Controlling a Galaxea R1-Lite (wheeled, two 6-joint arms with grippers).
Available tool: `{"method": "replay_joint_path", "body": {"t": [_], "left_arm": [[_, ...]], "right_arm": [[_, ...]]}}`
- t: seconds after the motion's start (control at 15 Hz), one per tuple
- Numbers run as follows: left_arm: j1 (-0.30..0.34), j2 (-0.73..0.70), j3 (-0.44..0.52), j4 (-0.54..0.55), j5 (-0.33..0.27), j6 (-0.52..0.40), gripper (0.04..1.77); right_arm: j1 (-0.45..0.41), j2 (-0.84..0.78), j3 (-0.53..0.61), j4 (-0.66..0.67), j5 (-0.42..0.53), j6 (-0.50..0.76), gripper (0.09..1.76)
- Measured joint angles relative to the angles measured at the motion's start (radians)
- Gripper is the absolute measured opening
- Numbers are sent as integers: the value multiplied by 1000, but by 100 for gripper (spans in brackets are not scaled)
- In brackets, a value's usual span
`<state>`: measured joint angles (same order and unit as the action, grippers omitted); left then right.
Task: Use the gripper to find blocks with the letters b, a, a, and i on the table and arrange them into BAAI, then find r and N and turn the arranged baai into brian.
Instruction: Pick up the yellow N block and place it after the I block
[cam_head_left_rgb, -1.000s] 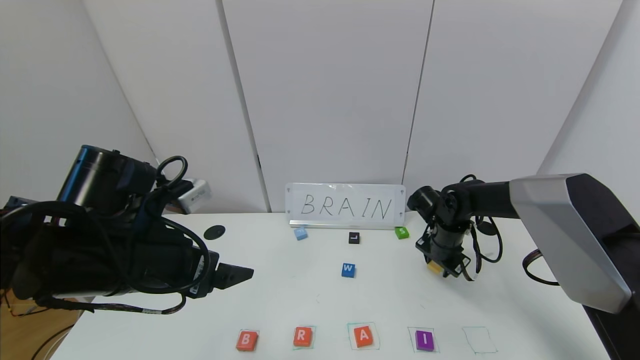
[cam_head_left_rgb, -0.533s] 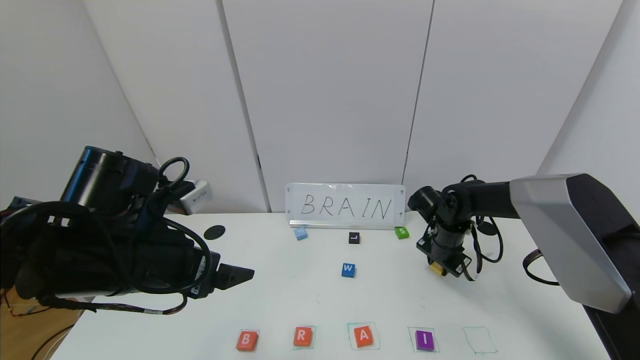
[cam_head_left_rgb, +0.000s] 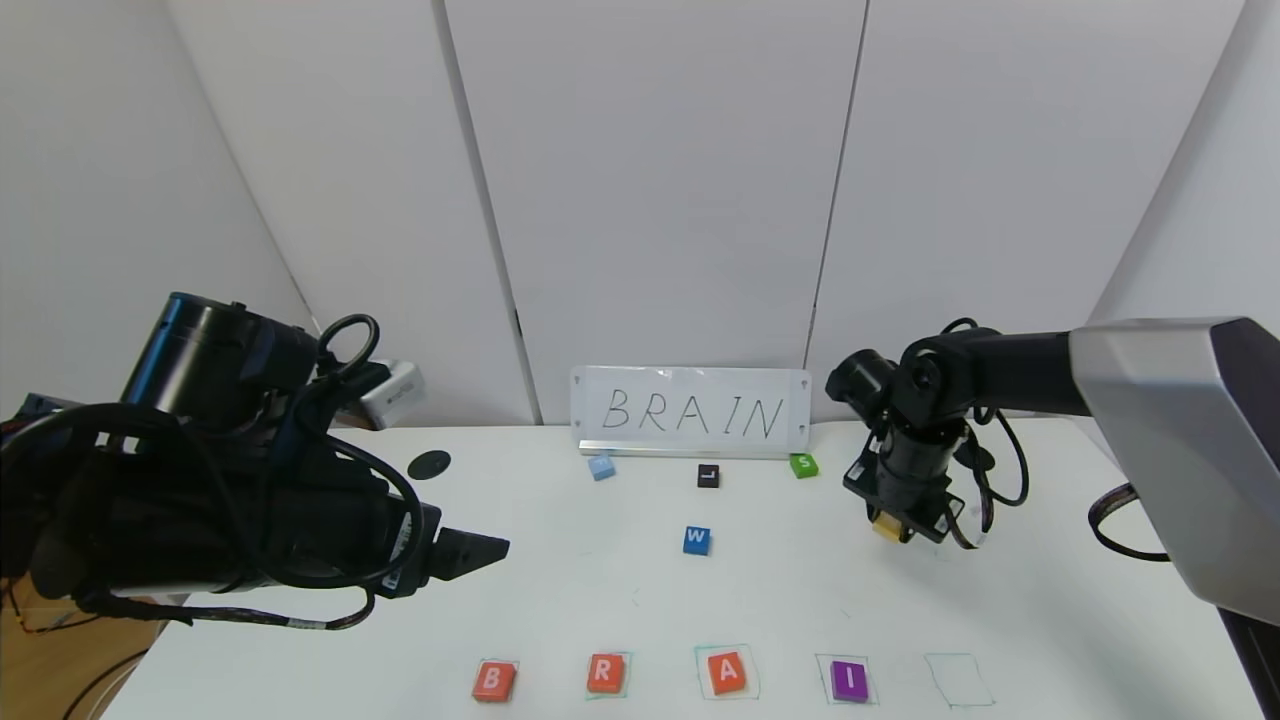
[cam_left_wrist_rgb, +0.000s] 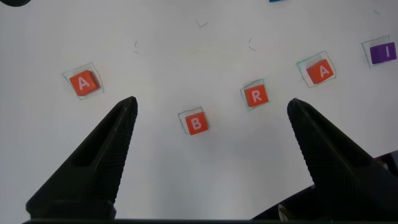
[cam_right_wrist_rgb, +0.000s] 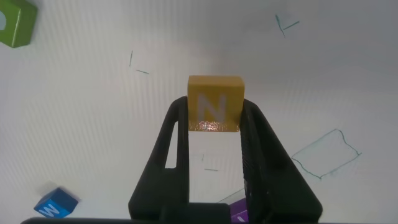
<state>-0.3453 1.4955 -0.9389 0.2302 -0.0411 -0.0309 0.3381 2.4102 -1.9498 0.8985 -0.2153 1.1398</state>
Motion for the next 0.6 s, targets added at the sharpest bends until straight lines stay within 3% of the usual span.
{"method": "replay_joint_path", "body": {"t": [0.27,0.6], "left_arm": [[-1,-3,0,1,0,0,172],[-1,-7,0,3,0,1,172]], "right_arm": [[4,-110,199,-85,5,-95,55],[36,-304,633,-433,15,-267,55]]}}
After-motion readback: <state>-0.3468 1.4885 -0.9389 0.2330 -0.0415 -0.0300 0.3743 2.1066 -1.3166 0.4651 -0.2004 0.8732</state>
